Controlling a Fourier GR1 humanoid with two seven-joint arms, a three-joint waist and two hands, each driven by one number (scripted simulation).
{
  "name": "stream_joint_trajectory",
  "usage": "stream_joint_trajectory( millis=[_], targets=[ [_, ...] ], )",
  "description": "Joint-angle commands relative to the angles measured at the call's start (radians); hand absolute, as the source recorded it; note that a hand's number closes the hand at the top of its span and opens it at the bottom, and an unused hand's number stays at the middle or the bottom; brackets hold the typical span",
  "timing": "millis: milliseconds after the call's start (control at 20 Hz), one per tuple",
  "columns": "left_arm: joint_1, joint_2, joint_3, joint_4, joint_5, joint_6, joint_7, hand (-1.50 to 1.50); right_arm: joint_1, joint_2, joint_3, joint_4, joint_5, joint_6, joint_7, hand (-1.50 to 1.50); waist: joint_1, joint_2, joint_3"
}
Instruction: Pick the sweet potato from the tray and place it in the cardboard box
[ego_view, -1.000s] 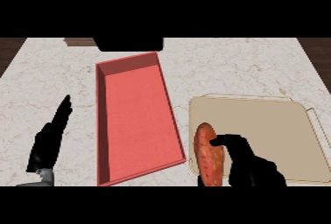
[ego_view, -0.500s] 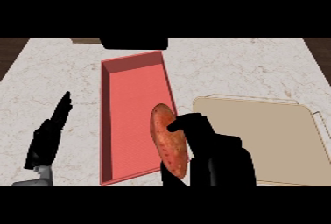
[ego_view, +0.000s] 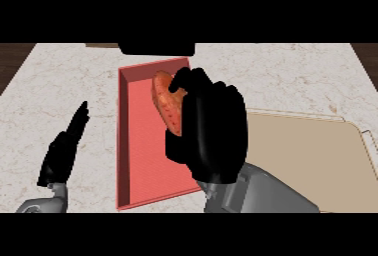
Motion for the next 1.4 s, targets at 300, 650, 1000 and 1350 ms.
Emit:
stream_joint_trajectory(
  millis=[300, 650, 1000, 1350],
  targets=[
    [0.001, -0.004, 0.001, 0.021, 0.011, -0.016, -0.031, 0.00, -0.233, 0.009, -0.067, 0.462, -0.242, -0.184, 0.074, 1.50, 0.015, 0.004, 0.000],
    [-0.002, 0.007, -0.005, -0.055, 0.007, -0.023, 0.015, 0.00, -0.247, 0.009, -0.061, 0.717, -0.342, -0.389, 0.022, -1.50, 0.039, 0.007, 0.001],
    [-0.012, -0.001, -0.007, -0.019, -0.002, -0.019, 0.006, 0.00, -0.281, 0.009, -0.035, 0.821, -0.421, -0.659, -0.105, -1.50, 0.029, 0.007, 0.002],
    [0.023, -0.003, 0.004, -0.036, -0.001, -0.008, 0.025, 0.00, -0.244, 0.009, -0.133, 0.762, -0.359, -0.967, -0.161, -1.50, -0.008, -0.003, 0.003]
  ],
)
